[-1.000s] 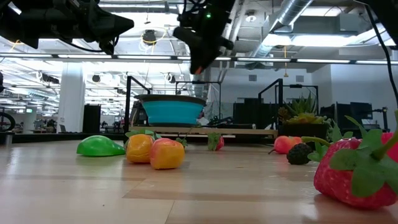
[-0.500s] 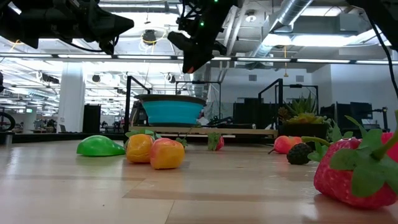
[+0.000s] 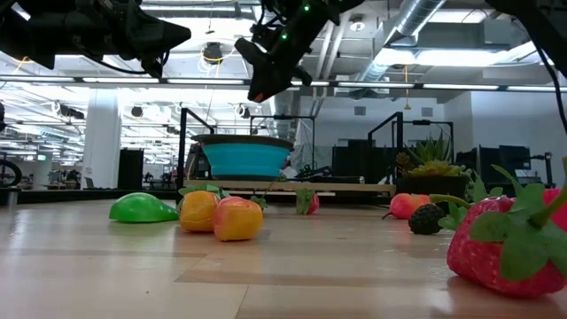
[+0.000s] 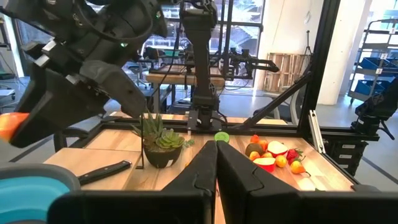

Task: Pick & Place Fruit
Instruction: Put the pear into the basket

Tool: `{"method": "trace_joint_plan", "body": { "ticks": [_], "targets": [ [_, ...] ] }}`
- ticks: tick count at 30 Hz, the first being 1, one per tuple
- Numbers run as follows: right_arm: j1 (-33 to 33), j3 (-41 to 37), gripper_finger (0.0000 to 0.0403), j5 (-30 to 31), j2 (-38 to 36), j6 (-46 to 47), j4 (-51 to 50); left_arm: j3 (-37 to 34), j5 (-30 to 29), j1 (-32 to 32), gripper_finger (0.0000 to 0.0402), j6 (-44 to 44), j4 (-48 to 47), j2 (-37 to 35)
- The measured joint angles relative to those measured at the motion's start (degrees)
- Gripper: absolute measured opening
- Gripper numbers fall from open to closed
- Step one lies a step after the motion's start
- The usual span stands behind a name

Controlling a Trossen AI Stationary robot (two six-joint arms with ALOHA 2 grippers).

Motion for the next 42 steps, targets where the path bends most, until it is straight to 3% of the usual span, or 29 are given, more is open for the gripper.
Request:
{"method": "trace_joint_plan", "body": {
  "ticks": [5, 9, 42],
  "targets": [
    [-1.00, -2.78, 0.0098, -4.43, 0.08, -1.25, 3.83, 0.00, 0.00, 0.00, 0.0002, 0.00, -0.02, 0.02],
    [-1.72, -5.51, 0.0098, -4.47, 0.18, -1.14, 4.74, 0.00, 0.00, 0.00, 0.0002, 0.00, 0.00, 0.01],
    [-1.88, -5.41, 0.0098, -4.65, 0.05, -3.05, 3.19, 0.00, 0.00, 0.00, 0.0002, 0.02, 0.00, 0.02]
  ]
}}
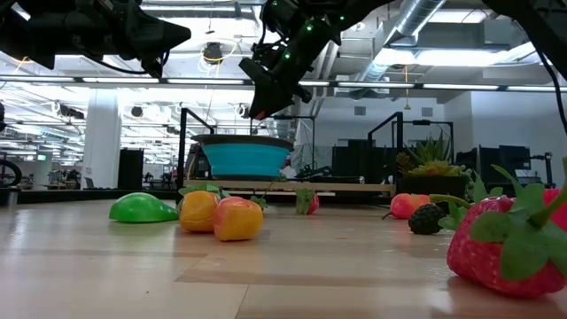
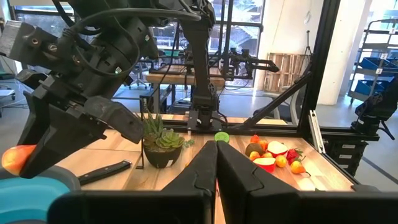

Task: Pick & Place Fruit
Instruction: Put the pear into the basket, then put the strawberry into the basket

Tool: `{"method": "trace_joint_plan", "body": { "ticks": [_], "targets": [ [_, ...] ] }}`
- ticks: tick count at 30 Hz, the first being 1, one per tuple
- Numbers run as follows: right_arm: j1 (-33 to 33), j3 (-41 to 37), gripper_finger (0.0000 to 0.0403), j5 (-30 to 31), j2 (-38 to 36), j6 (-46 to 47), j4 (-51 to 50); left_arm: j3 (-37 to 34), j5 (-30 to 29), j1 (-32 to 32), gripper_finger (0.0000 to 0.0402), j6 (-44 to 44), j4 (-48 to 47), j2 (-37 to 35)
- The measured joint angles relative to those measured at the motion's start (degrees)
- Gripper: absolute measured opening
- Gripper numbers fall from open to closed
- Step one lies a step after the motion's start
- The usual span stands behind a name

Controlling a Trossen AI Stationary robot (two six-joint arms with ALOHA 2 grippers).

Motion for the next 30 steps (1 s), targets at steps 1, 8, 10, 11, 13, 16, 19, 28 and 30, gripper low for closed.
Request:
{"method": "trace_joint_plan", "body": {
  "ticks": [1, 8, 10, 11, 13, 16, 19, 28, 30],
  "targets": [
    [0.00, 0.00, 0.0098, 0.01, 0.00, -0.02, 0.00, 0.00, 0.00, 0.02, 0.0002, 0.00, 0.00, -0.01],
    [0.00, 0.01, 0.0127, 0.01, 0.00, -0.18, 0.00, 0.00, 0.00, 0.00, 0.0002, 0.00, 0.00, 0.00],
    [0.00, 0.00, 0.0150, 0.01, 0.00, -0.15, -0.04, 0.00, -0.01, 0.02, 0.0002, 0.00, 0.00, -0.01],
    [0.00, 0.02, 0.0162, 0.01, 0.00, -0.17, -0.04, 0.00, 0.00, 0.02, 0.0002, 0.00, 0.00, 0.00],
    [0.00, 0.01, 0.0182, 0.01, 0.00, -0.15, -0.04, 0.00, -0.01, 0.00, 0.0002, 0.00, 0.00, -0.01],
    [0.00, 0.02, 0.0201, 0.01, 0.00, -0.15, -0.07, 0.00, -0.02, 0.00, 0.0002, 0.00, 0.00, -0.02],
    [0.00, 0.02, 0.0206, 0.01, 0.00, -0.15, -0.09, 0.00, 0.00, 0.02, 0.0002, 0.00, 0.00, 0.00],
    [0.00, 0.02, 0.0141, 0.01, 0.00, -0.08, -0.13, 0.00, 0.00, 0.00, 0.0002, 0.00, 0.00, 0.00],
    [0.00, 0.02, 0.0115, 0.01, 0.00, -0.10, -0.13, 0.00, -0.02, 0.00, 0.0002, 0.00, 0.00, -0.02]
  ]
}}
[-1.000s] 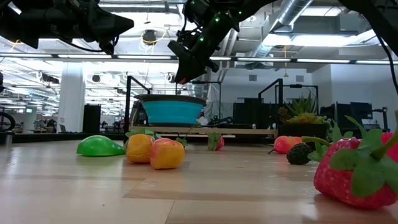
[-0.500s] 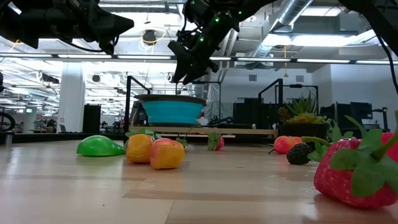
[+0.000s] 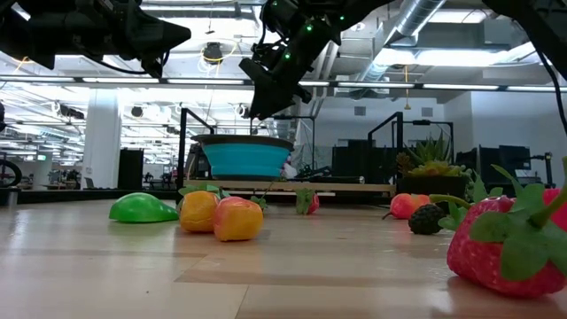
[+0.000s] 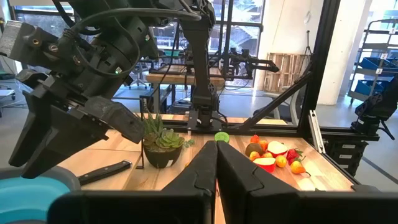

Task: Pick & Place Fruit
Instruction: Put the strawberry into the basket

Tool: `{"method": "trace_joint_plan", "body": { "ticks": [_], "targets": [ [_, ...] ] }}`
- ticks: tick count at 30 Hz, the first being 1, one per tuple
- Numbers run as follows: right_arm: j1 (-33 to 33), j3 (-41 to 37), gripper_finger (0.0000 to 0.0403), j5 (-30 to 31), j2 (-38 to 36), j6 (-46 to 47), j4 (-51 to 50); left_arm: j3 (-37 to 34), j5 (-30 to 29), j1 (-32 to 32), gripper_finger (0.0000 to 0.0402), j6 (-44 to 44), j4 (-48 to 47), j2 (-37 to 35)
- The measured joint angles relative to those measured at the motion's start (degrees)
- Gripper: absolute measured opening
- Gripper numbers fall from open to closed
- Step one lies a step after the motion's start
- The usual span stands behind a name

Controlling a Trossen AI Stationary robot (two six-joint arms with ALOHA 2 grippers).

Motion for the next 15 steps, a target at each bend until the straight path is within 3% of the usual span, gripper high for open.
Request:
{"method": "trace_joint_plan", "body": {
  "ticks": [6, 15],
  "targets": [
    [-0.01, 0.00, 0.0055, 0.00, -0.02, 0.00, -0.02, 0.00, 0.01, 0.02, 0.0002, -0.01, 0.00, 0.02],
    [0.00, 0.04, 0.0030, 0.00, -0.04, 0.11, 2.28, 0.00, 0.00, 0.01, 0.0002, 0.00, 0.00, 0.01]
  ]
}}
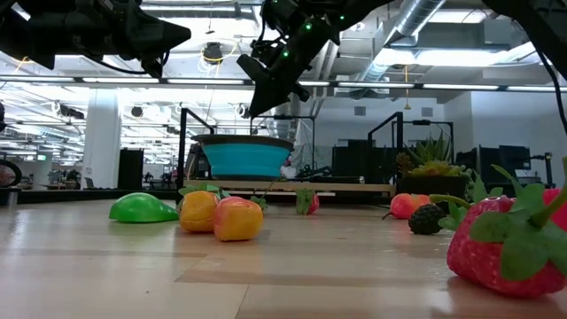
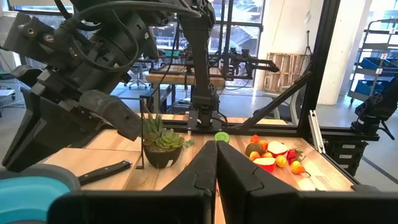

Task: Pick & Place Fruit
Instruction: Put the strawberry into the basket

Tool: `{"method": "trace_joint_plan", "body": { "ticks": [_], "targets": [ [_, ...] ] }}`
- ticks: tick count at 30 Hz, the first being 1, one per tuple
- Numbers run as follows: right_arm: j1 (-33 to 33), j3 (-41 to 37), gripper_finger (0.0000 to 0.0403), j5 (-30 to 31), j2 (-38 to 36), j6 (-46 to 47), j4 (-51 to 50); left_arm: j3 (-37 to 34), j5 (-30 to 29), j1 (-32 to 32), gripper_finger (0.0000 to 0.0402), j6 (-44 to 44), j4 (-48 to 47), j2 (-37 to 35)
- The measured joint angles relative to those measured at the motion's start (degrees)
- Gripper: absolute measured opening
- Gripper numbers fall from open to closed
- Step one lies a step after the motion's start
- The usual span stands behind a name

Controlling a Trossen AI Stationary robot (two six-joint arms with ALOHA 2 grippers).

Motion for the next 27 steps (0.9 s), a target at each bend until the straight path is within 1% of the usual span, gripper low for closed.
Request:
{"method": "trace_joint_plan", "body": {
  "ticks": [7, 12, 20, 27],
  "targets": [
    [1.16, 0.07, 0.0021, 0.02, -1.24, 0.00, -3.55, 0.00, 0.00, 0.01, 0.0002, 0.00, 0.00, -0.01],
    [3.62, -0.02, 0.0014, 0.03, -3.14, 0.00, -9.14, 0.00, 0.01, 0.00, 0.0002, 0.00, -0.01, 0.00],
    [11.13, 0.00, 0.0010, 1.75, -6.45, 0.29, -16.21, 0.00, 0.02, -0.01, 0.0002, 0.00, -0.02, -0.01],
    [17.71, 0.00, 0.0010, 1.95, -6.67, 2.02, -17.52, 0.00, 0.02, -0.01, 0.0002, -0.01, -0.02, -0.01]
  ]
}}
